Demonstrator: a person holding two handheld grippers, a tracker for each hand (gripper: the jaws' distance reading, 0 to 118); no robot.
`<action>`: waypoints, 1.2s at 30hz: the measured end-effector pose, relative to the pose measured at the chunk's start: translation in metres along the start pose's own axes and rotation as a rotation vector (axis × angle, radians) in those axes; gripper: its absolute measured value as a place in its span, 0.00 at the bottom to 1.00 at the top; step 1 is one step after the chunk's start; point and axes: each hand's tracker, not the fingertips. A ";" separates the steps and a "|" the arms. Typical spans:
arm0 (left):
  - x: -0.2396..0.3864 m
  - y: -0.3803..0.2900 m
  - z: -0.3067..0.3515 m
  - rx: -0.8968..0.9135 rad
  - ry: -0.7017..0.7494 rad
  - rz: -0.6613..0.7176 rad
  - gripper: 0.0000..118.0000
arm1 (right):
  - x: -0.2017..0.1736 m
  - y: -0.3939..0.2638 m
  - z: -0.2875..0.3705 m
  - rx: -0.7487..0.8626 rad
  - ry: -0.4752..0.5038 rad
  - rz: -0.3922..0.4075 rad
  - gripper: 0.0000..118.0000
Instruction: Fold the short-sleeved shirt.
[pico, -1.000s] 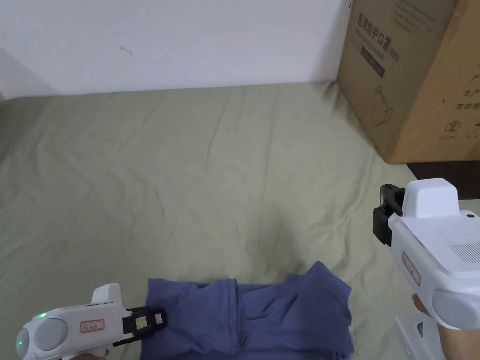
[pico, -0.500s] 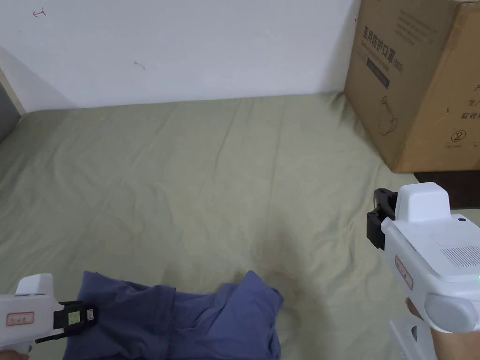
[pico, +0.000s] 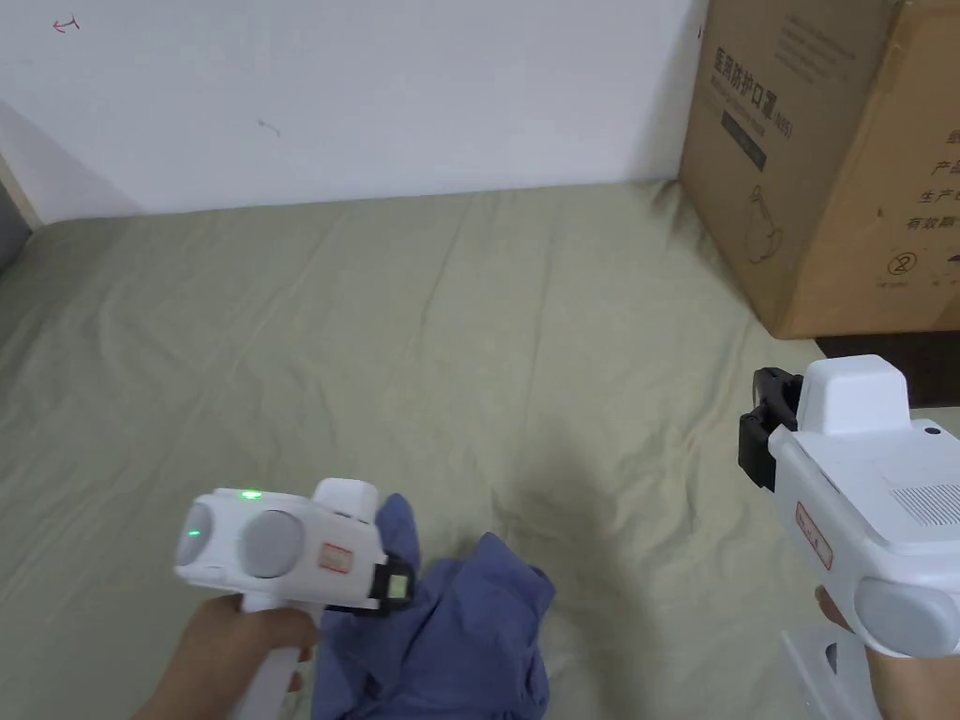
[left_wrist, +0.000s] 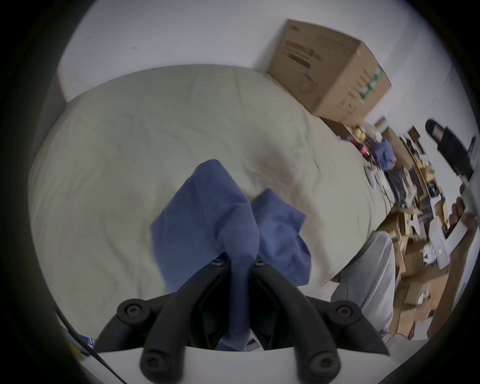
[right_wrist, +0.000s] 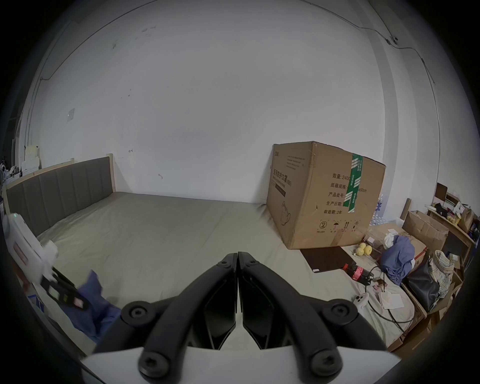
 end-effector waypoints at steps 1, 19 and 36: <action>0.010 0.002 -0.013 -0.025 -0.004 -0.011 0.08 | 0.002 -0.001 0.001 -0.001 -0.003 0.000 0.00; 0.073 -0.002 -0.106 -0.122 0.092 -0.089 0.24 | 0.014 -0.006 0.004 -0.019 -0.030 -0.008 0.00; 0.015 -0.039 0.009 0.588 0.139 0.028 0.37 | 0.006 0.002 0.008 -0.002 -0.017 0.000 0.00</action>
